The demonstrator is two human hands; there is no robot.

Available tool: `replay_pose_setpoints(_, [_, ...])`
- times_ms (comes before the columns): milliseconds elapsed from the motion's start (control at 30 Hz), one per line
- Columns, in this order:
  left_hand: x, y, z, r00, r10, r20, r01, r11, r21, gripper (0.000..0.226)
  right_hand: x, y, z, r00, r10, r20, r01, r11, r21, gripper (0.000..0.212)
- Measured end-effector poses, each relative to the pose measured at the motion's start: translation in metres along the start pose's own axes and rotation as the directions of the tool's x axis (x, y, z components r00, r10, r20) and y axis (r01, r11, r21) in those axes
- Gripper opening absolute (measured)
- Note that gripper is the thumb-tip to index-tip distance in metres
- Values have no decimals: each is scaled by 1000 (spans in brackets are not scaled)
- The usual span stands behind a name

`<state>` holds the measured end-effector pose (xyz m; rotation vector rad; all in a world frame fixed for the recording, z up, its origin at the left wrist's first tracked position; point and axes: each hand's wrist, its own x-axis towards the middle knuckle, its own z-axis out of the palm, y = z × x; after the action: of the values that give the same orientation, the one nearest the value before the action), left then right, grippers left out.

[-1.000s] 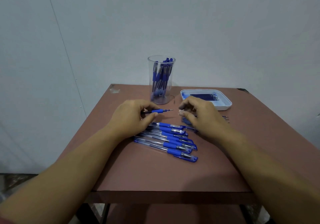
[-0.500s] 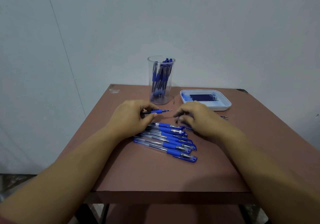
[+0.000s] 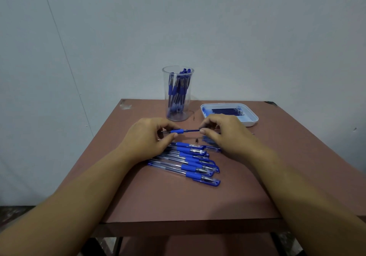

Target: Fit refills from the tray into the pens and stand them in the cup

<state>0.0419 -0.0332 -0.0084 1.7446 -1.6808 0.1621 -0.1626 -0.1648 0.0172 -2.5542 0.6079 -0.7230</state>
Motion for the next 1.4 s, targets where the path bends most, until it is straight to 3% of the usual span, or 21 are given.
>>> replay_pose_setpoints(167, [-1,4,1,1000,31,2,-31,999,-28,20,-3,-5,-1,999,-51,11,51,999,11,17])
replay_pose_setpoints(400, [-2,5,-1,999,49,-17,-49,999,-18,23,-4,-2,-2,999,-40,29,39,998,38,3])
replay_pose_setpoints(567, [-2,7,1,998,55,-6,-55,998,-17,21,-5,-5,-2,998,-65,24,65,997,38,17])
replay_pose_setpoints(767, [-2,8,-1,999,53,1,-53,999,-8,21,-5,-5,-3,998,-51,44,51,999,5,7])
replay_pose_setpoints(967, [-1,10,1,998,59,4,-59,998,-11,22,-5,-5,-3,995,-78,55,79,997,-20,18])
replay_pose_setpoints(1233, [-1,1,-2,1000,6,-22,-6,1000,-5,19,-6,15,-14,999,2,-41,-3,999,-34,9])
replay_pose_setpoints(1400, [-1,1,-2,999,0,-33,0,1000,-4,18,-5,39,-23,996,94,-9,-95,993,-64,9])
